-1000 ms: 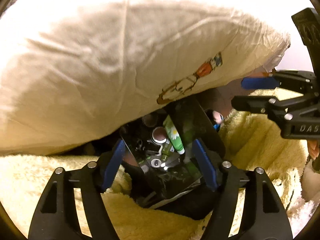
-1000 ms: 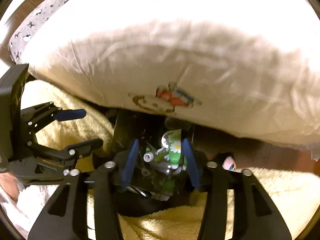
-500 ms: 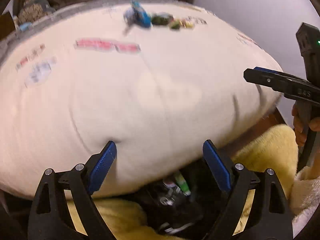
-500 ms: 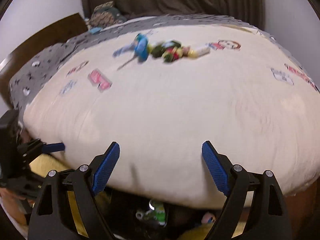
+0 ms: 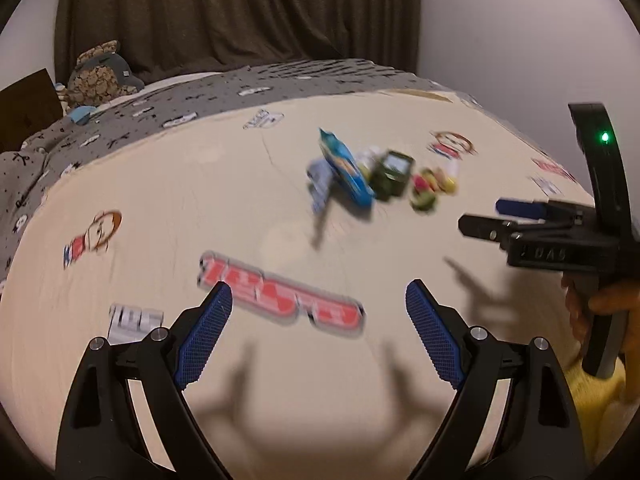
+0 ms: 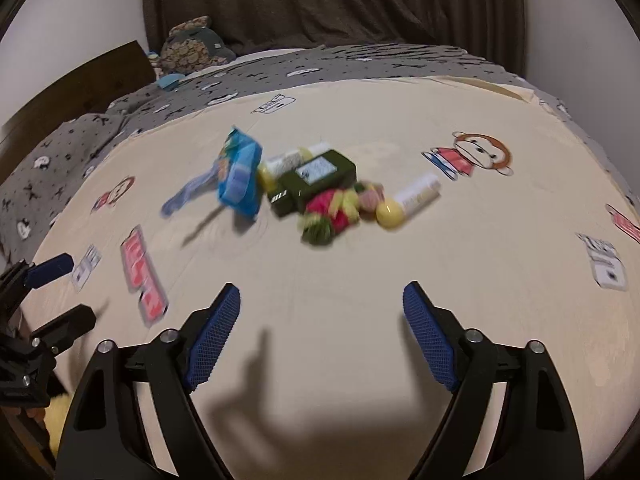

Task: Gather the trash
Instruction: 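Grasp the blue cloth hair tie with the left tool while the right tool grasps the pink fuzzy hair tie, then lower both tools below the bed edge and open them over the bin, then grasp the blue snack wrapper with the left tool while the right tool grasps the white-yellow tube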

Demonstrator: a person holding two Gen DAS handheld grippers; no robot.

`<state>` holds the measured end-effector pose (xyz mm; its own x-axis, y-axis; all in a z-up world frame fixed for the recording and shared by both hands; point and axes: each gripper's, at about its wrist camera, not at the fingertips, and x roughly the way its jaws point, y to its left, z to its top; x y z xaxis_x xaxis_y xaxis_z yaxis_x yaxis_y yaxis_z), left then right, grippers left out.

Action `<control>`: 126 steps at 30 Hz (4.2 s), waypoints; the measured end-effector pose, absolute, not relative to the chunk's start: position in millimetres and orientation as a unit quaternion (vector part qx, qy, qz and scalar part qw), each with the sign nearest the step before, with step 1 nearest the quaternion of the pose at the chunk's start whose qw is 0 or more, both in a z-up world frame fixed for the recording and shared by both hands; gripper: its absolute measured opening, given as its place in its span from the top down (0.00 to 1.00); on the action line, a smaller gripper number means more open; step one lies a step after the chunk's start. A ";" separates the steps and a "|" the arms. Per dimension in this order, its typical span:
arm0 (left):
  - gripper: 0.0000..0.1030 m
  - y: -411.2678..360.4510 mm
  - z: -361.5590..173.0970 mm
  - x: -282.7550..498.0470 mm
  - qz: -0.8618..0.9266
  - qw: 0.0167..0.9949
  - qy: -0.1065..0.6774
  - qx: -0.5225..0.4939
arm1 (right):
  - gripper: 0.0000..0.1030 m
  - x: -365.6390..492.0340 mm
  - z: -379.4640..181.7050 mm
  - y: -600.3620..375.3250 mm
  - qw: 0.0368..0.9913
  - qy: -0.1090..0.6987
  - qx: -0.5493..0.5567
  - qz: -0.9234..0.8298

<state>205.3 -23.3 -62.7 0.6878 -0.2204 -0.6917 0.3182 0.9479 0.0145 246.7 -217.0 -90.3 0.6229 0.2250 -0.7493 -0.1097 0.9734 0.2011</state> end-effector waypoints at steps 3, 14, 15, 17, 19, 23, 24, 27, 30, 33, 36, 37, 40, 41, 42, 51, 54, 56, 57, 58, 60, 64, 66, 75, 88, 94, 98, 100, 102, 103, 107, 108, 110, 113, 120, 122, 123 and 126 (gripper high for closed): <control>0.25 -27.3 -67.6 232.3 -0.143 0.918 0.364 0.062 | 0.39 272.3 -100.6 -217.1 0.891 0.435 0.092 0.089; 0.52 -49.6 -81.0 311.9 -0.140 0.912 0.381 0.064 | 0.42 316.5 -112.2 -209.0 0.886 0.452 0.089 0.062; 0.58 -50.3 -82.8 315.9 -0.141 0.911 0.383 0.063 | 0.46 317.3 -112.8 -209.4 0.886 0.452 0.088 0.062; 0.67 -51.9 -88.6 323.1 -0.147 0.905 0.393 0.065 | 0.67 319.1 -114.8 -210.6 0.884 0.456 0.082 0.060; 0.86 -53.9 -92.9 324.1 -0.149 0.901 0.400 0.073 | 0.69 318.3 -115.6 -211.0 0.884 0.457 0.075 0.063; 0.96 -55.1 -93.8 312.7 -0.160 0.898 0.401 0.083 | 0.70 304.2 -110.2 -212.4 0.885 0.454 0.072 0.071; 0.96 -53.6 -91.5 306.6 -0.161 0.899 0.398 0.084 | 0.70 300.4 -109.2 -212.6 0.886 0.453 0.072 0.074; 0.97 -48.7 -83.6 288.8 -0.163 0.903 0.390 0.081 | 0.70 278.8 -101.0 -210.3 0.889 0.445 0.066 0.086; 0.97 -41.3 -66.8 256.4 -0.169 0.911 0.369 0.076 | 0.70 251.1 -88.0 -207.8 0.896 0.429 0.061 0.101; 0.97 -36.6 -49.0 227.7 -0.171 0.920 0.346 0.072 | 0.70 223.3 -73.0 -204.9 0.903 0.411 0.054 0.115; 0.97 -29.7 -27.2 191.2 -0.173 0.930 0.319 0.062 | 0.70 191.0 -57.0 -199.3 0.909 0.393 0.043 0.133; 0.97 -28.8 -22.9 183.3 -0.173 0.931 0.314 0.061 | 0.70 182.0 -52.8 -197.5 0.911 0.388 0.040 0.136; 0.97 -23.9 -9.3 150.8 -0.176 0.938 0.295 0.054 | 0.70 153.0 -41.6 -194.5 0.914 0.374 0.036 0.152; 0.97 -22.4 -6.0 138.2 -0.177 0.939 0.289 0.052 | 0.70 146.0 -40.1 -193.8 0.915 0.372 0.037 0.155; 0.97 -21.6 -3.6 125.6 -0.178 0.941 0.283 0.051 | 0.70 134.2 -38.2 -193.7 0.915 0.369 0.037 0.161; 0.97 -21.3 -16.3 40.5 -0.216 0.931 0.289 0.054 | 0.70 59.8 -42.1 -188.5 0.911 0.366 0.028 0.186; 0.97 -23.6 -31.8 17.6 -0.224 0.923 0.307 0.060 | 0.70 41.6 -49.9 -189.7 0.906 0.376 0.035 0.192; 0.97 -23.4 -42.1 7.1 -0.232 0.917 0.320 0.059 | 0.70 27.4 -55.9 -188.9 0.903 0.381 0.036 0.195; 0.97 -22.9 -48.4 0.9 -0.237 0.913 0.328 0.058 | 0.70 22.1 -58.4 -189.2 0.902 0.383 0.035 0.196; 0.97 -21.8 -52.4 -2.8 -0.239 0.910 0.333 0.058 | 0.70 14.7 -61.7 -188.9 0.901 0.387 0.033 0.195; 0.97 -21.3 -64.9 -13.1 -0.250 0.901 0.350 0.053 | 0.70 3.0 -67.8 -187.5 0.900 0.393 0.024 0.189; 0.97 -22.1 -88.7 -25.7 -0.272 0.880 0.387 0.047 | 0.70 -10.8 -88.7 -186.6 0.887 0.424 0.020 0.183; 0.97 -24.0 -101.9 -28.8 -0.279 0.869 0.406 0.049 | 0.70 -14.0 -101.0 -187.2 0.879 0.440 0.025 0.183; 0.97 -25.7 -167.6 -18.1 -0.275 0.825 0.491 0.050 | 0.70 -12.9 -158.3 -179.9 0.830 0.522 0.047 0.191; 0.97 -39.3 -246.8 1.8 -0.272 0.762 0.584 0.067 | 0.69 -8.7 -234.9 -169.1 0.776 0.606 0.052 0.168; 0.94 -38.7 -254.5 1.0 -0.268 0.754 0.596 0.067 | 0.66 -6.5 -239.3 -167.4 0.768 0.615 0.054 0.171; 0.77 -36.7 -257.6 3.0 -0.256 0.756 0.599 0.068 | 0.47 -0.2 -238.4 -169.5 0.768 0.616 0.061 0.163; 0.74 -34.3 -256.2 4.2 -0.251 0.758 0.598 0.068 | 0.41 8.2 -238.7 -174.6 0.770 0.614 0.067 0.158; 0.69 -33.7 -253.8 1.6 -0.247 0.762 0.594 0.069 | 0.41 9.4 -233.4 -181.4 0.775 0.608 0.073 0.153; 0.66 -32.2 -249.9 1.1 -0.244 0.767 0.590 0.071 | 0.40 10.3 -231.5 -184.3 0.777 0.606 0.075 0.152; 0.52 -28.0 -229.9 2.5 -0.240 0.786 0.565 0.077 | 0.32 12.9 -206.6 -195.4 0.799 0.578 0.077 0.149; 0.47 -27.7 -222.9 2.8 -0.241 0.791 0.557 0.078 | 0.29 14.2 -196.6 -198.0 0.807 0.566 0.078 0.150; 0.38 -24.8 -199.6 4.8 -0.241 0.809 0.530 0.078 | 0.23 16.0 -179.0 -200.8 0.822 0.545 0.075 0.147; 0.22 -19.7 -165.6 11.1 -0.237 0.838 0.486 0.077 | 0.13 27.1 -138.4 -211.6 0.858 0.493 0.063 0.133; 0.18 -16.0 -105.3 55.5 -0.212 0.882 0.417 0.062 | 0.08 70.6 -94.1 -234.9 0.894 0.433 0.060 0.095; 0.18 -21.1 -98.1 75.9 -0.205 0.887 0.409 0.063 | 0.08 92.5 -89.8 -243.6 0.896 0.431 0.069 0.081; 0.18 -24.8 -96.0 88.0 -0.203 0.888 0.408 0.064 | 0.08 102.0 -88.1 -248.6 0.897 0.430 0.070 0.075; 0.19 -33.4 -92.9 118.8 -0.207 0.884 0.416 0.058 | 0.08 131.4 -86.9 -254.2 0.899 0.429 0.069 0.060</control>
<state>118.8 -33.4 -92.9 0.5691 -0.3165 -0.7589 0.4136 0.9079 -0.0685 131.4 -254.2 -86.9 0.6241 0.1673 -0.7632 -0.0497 0.9833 0.1750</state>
